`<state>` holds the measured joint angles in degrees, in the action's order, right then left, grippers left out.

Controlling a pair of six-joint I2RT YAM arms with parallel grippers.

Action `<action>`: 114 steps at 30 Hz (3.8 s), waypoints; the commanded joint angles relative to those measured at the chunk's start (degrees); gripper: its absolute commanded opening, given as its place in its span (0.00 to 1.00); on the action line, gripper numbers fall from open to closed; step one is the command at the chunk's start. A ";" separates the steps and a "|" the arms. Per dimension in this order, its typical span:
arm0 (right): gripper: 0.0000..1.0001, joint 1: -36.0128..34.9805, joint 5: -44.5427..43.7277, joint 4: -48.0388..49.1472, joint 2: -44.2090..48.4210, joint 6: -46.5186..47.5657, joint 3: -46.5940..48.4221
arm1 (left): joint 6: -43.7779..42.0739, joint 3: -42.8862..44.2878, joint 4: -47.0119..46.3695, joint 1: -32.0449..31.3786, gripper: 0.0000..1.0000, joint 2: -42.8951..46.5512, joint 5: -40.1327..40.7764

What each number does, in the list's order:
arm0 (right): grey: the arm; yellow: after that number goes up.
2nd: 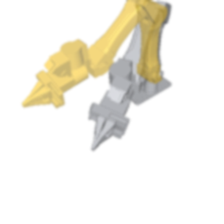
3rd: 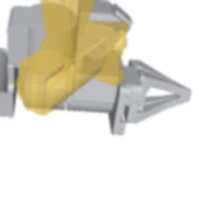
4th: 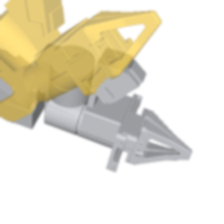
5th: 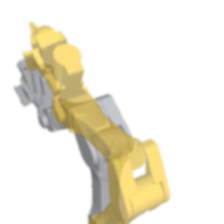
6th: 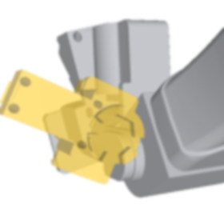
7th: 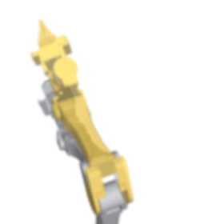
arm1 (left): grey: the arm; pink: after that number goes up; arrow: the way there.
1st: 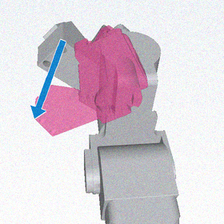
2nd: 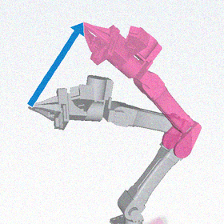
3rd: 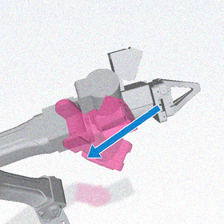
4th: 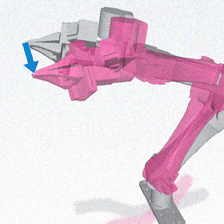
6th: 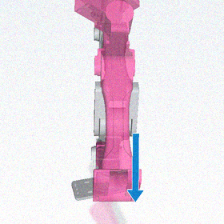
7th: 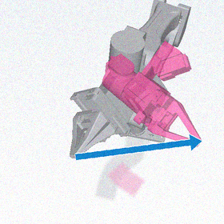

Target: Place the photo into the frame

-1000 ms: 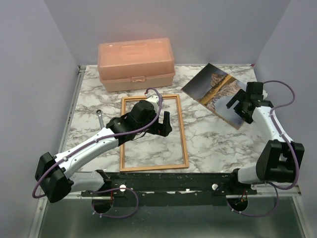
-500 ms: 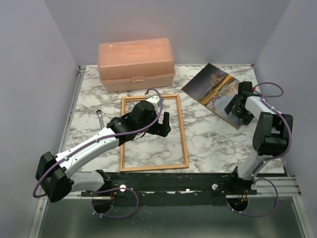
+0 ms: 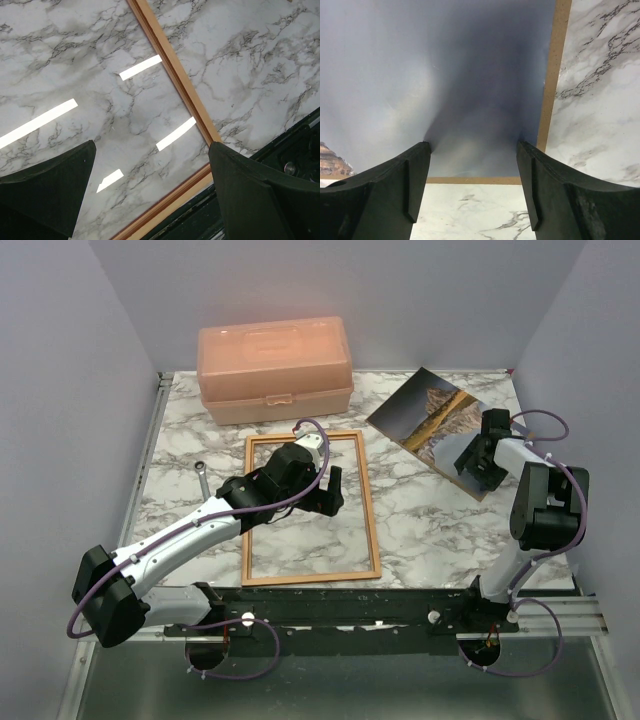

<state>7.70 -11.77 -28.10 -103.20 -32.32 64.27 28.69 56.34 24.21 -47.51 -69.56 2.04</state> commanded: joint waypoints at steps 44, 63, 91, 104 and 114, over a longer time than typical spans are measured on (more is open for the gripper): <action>1.00 8.87 17.37 -1.62 20.09 -1.34 -13.51 | -0.39 -1.95 0.36 -0.31 0.99 -0.40 1.91; 0.98 21.23 33.17 7.48 10.16 0.62 -18.99 | -0.05 -2.28 -0.68 -0.31 0.98 -1.27 1.14; 0.96 -9.42 33.93 6.64 9.46 -3.33 -16.40 | -0.12 -1.43 -0.41 -0.31 0.98 -3.01 0.67; 0.97 3.63 32.63 10.38 13.20 -6.97 -21.88 | -0.47 -1.93 0.07 -0.31 0.98 -2.30 1.73; 0.93 5.22 37.32 22.21 4.22 -12.32 -21.71 | -0.64 -2.07 0.00 -0.31 0.98 -2.53 1.87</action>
<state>12.88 27.22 -10.83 -92.38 -43.35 45.01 28.69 54.78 24.45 -47.51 -72.36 2.98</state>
